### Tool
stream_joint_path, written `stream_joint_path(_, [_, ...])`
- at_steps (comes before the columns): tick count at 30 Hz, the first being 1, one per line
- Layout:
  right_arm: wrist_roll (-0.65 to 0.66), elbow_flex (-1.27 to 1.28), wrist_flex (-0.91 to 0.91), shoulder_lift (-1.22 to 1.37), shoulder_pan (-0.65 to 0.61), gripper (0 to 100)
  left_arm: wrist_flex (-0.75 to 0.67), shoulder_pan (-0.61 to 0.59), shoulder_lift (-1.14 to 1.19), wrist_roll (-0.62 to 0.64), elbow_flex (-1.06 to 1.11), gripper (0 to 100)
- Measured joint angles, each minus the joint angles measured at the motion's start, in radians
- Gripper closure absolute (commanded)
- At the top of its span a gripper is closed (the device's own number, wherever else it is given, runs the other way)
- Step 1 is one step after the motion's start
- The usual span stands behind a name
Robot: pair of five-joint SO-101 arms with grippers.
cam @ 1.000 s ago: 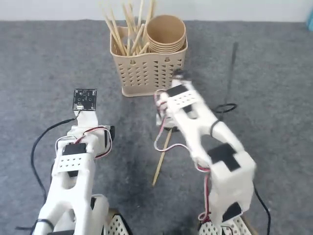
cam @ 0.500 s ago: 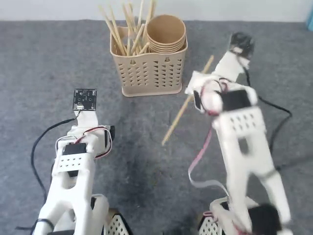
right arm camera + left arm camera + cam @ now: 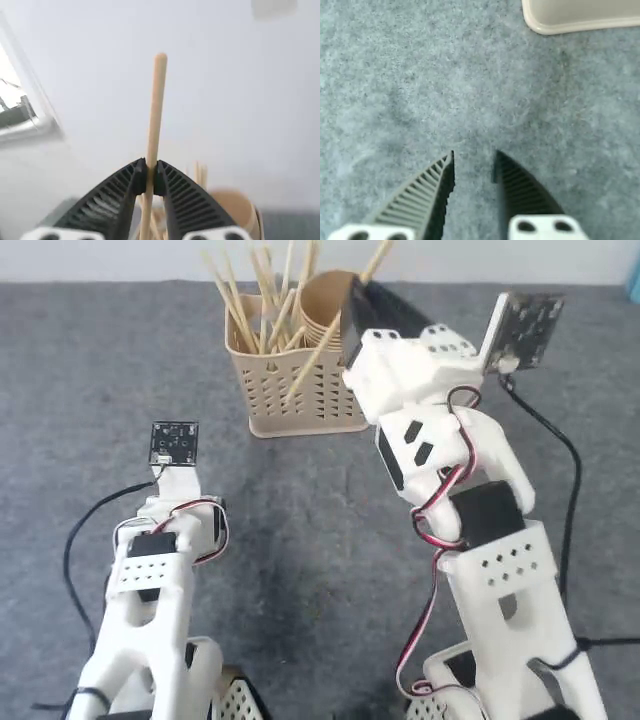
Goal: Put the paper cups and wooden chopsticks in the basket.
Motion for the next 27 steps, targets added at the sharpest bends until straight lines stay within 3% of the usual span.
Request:
stream_joint_path(7, [0.272, 0.044, -0.45, 0.164, -0.057, 99.1, -0.054, 0.0, -0.157, -0.04, 0.098, 93])
stream_joint_path(14, [0.374, 0.044, -0.692, 0.423, -0.074, 99.1, -0.094, 0.0, -0.367, -0.04, 0.221, 93])
stream_joint_path(18, [0.381, 0.044, -0.727, 0.549, -0.078, 98.3, -0.097, 0.0, -0.442, -0.04, 0.252, 94])
stream_joint_path(21, [0.381, 0.051, -0.724, 0.611, -0.077, 90.6, -0.097, 0.0, -0.471, -0.04, 0.259, 99])
stream_joint_path(24, [0.381, 0.051, -0.646, 0.628, -0.078, 83.7, -0.101, 0.0, -0.476, -0.04, 0.261, 99])
stream_joint_path(27, [0.381, 0.051, -0.534, 0.628, -0.078, 83.2, -0.138, 0.0, -0.477, -0.04, 0.275, 99])
